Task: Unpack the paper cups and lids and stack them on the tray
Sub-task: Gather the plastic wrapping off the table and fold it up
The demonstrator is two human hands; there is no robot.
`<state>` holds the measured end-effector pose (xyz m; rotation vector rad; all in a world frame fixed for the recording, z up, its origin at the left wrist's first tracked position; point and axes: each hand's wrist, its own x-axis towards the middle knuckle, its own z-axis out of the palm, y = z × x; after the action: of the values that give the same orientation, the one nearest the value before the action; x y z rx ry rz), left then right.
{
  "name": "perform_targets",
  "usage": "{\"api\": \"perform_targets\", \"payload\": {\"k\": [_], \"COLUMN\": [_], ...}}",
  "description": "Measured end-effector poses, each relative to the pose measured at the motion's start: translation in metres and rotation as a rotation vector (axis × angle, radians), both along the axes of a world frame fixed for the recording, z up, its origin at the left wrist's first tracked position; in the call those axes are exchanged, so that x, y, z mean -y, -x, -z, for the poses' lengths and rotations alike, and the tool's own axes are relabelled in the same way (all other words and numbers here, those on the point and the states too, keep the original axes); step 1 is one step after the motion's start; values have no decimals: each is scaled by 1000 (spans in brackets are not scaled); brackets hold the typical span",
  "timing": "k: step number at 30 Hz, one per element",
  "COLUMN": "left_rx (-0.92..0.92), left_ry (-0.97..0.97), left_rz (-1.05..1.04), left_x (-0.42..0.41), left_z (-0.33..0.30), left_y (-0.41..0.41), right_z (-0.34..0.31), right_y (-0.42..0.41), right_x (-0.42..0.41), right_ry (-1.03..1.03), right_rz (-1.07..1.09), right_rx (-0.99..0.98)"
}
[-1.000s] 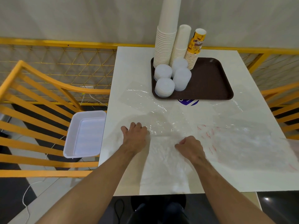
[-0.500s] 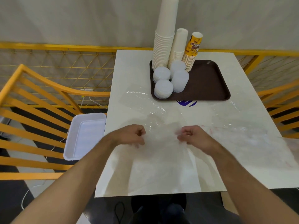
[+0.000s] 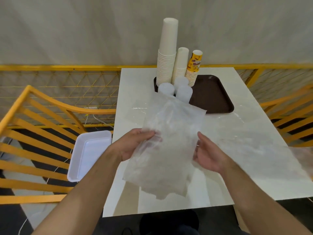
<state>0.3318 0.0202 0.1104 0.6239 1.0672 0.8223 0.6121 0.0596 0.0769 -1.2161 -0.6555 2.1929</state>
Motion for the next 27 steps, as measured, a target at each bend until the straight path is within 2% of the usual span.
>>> {"api": "perform_targets", "payload": {"k": [3, 6, 9, 14, 20, 27], "left_rx": [6, -49, -82, -69, -40, 11], "left_ry": [9, 14, -18, -61, -81, -138], "left_rz": [-90, -116, -48, -8, -84, -178], "left_x": [1, 2, 5, -2, -17, -34], "left_z": [-2, -8, -20, -33, -46, -59], "left_y": [-2, -1, -5, -14, -30, -53], "right_z": [4, -10, -25, -43, -66, -99], "right_y": [19, 21, 16, -2, -25, -48], "right_x": [13, 1, -15, -38, -65, -89], "right_ry": [70, -47, -111, -191, -201, -217], "right_rz": [-72, -63, -61, -182, -318, -320], "right_rx": [-146, -80, -75, -15, 52, 16]}}
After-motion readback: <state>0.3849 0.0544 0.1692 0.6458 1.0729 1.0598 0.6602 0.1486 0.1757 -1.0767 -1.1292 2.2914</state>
